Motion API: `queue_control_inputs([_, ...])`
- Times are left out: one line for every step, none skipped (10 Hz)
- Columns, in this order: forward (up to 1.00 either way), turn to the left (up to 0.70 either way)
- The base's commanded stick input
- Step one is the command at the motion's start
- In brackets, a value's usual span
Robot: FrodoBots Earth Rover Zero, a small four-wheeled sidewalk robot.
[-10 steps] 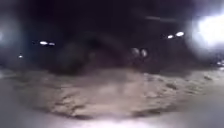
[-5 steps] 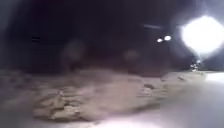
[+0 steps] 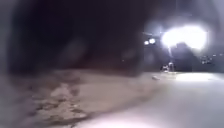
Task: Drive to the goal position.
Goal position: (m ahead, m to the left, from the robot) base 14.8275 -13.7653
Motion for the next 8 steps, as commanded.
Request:
queue_control_inputs([0.00,-1.00])
queue_control_inputs([0.00,-1.00])
queue_control_inputs([0.00,-1.00])
queue_control_inputs([0.00,-1.00])
queue_control_inputs([0.00,-1.00])
queue_control_inputs([0.00,-1.00])
queue_control_inputs([0.00,-1.00])
queue_control_inputs([0.00,-0.91])
